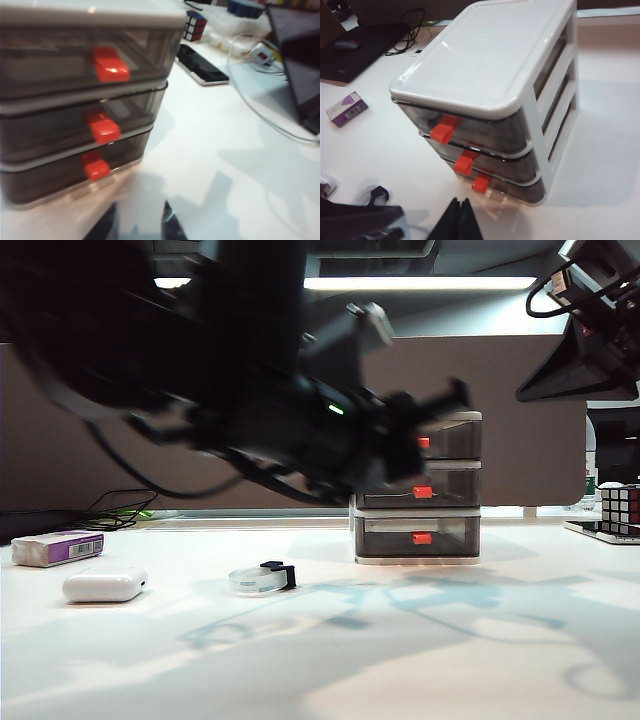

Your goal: Open the second layer of the drawer on the table, pick up the transparent tape on the table and put it in, and finally close the drawer.

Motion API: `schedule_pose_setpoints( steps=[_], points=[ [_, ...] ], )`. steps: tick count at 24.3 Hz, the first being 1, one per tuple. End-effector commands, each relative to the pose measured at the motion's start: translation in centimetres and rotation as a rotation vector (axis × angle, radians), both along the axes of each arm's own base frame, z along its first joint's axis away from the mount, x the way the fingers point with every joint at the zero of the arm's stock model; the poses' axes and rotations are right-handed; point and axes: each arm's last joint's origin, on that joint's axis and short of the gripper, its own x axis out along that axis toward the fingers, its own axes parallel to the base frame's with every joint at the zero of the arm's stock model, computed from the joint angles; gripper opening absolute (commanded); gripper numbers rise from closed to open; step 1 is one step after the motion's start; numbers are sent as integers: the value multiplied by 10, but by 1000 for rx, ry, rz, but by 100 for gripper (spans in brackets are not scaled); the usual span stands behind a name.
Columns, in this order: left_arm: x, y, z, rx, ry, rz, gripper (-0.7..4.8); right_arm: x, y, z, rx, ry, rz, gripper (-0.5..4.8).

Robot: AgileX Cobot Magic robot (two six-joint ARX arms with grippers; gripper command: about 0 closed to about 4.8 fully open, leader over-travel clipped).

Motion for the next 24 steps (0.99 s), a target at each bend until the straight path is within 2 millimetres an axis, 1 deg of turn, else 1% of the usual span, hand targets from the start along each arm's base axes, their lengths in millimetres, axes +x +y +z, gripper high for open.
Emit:
schedule_pose_setpoints(
  steps=[1,2,4,6,7,9,10,12,14,17,23,24],
  points=[
    [3,-24,-4,-8,-20,32,98,1,0,3,0,-30,4,-5],
    [5,-30,-3,-26,-17,-31,98,1,0,3,0,-29,3,-5],
    [8,-35,2,-49,-21,-103,98,1,1,3,7,-26,7,-5],
    [9,-37,6,-68,-31,-103,98,1,1,3,12,-23,8,-5],
    [10,-38,7,-67,-28,-77,97,1,2,3,14,-22,9,-5],
    [11,-41,7,-14,-25,88,97,1,2,4,19,-27,9,-5],
    [10,-46,6,22,-43,206,97,2,3,5,33,-30,8,-5],
    [14,-55,5,26,-60,310,97,2,4,8,59,-45,3,-5],
    [20,-70,-3,67,-49,336,97,2,6,9,63,-56,10,-5],
    [24,-80,-8,141,-47,468,97,2,7,8,65,-49,21,-5],
    [26,-79,-10,135,-45,531,100,2,7,8,64,-48,22,-5],
    [27,-80,-13,117,-34,516,141,2,7,8,64,-48,22,-5]
  ],
)
